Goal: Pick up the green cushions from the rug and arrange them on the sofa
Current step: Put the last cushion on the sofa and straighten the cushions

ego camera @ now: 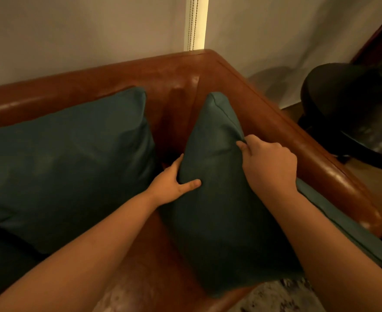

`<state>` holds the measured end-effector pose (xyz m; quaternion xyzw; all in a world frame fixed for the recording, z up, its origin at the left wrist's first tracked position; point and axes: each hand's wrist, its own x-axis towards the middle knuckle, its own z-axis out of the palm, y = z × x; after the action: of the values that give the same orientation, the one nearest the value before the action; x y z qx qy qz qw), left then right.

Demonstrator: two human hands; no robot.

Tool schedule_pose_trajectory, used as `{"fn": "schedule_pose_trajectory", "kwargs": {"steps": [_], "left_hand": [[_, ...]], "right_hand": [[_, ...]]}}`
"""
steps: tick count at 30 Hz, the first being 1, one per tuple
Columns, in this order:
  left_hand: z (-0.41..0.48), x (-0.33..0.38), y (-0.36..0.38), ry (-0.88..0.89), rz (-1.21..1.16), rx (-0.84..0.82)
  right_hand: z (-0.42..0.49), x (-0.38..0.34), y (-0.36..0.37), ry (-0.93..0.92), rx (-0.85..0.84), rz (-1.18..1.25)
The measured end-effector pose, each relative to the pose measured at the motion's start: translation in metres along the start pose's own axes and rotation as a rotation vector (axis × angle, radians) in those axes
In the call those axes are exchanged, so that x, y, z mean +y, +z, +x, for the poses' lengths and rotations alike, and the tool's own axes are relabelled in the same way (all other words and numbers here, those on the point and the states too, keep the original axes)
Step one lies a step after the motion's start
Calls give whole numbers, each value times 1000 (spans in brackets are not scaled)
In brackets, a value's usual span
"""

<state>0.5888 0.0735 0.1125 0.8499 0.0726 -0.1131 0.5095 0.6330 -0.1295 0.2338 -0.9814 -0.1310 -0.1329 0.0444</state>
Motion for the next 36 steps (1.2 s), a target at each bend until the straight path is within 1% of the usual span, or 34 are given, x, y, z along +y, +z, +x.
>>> {"fn": "schedule_pose_trajectory", "kwargs": {"steps": [2,4,6,8,10,11,12,14,16,19,21,24,28,30,31,33,35,36], "left_hand": [[4,4,0,-25,64,-1],[7,4,10,-78,68,15],[6,2,34,-134,22,102],[1,2,64,-205,-109,335],[-5,7,89,-345,-248,603],[-6,10,97,-440,-299,685],[-6,12,104,-514,-314,723],[-2,14,111,-565,-283,745],[0,14,114,-553,-273,779],[4,12,119,-567,-285,813],[7,13,121,-570,-291,806],[11,17,119,-559,-305,746],[-5,11,103,-488,-351,525],[-16,10,84,-423,-400,474],[-22,10,71,-370,-398,480],[-41,11,39,-221,-299,550],[-68,5,2,-50,-130,708],[-84,-1,-16,14,-39,827]], "right_hand": [[5,2,0,-13,31,-3],[9,4,6,-1,49,19],[9,8,16,30,34,87],[6,14,29,69,-54,117],[4,14,34,62,-72,141],[4,13,33,17,-46,141],[2,12,33,-58,-13,116],[-3,12,35,-238,27,40],[-6,13,39,-356,20,13],[-3,18,46,-385,0,22],[0,23,52,-389,-7,9],[4,28,53,-382,-43,-10],[1,24,41,-359,-104,-49],[-4,16,31,-327,-99,-58],[-7,10,26,-315,-85,-59],[-13,-9,19,-337,-39,-18],[-20,-35,18,-414,-11,91],[-22,-50,19,-436,-27,175]]}}
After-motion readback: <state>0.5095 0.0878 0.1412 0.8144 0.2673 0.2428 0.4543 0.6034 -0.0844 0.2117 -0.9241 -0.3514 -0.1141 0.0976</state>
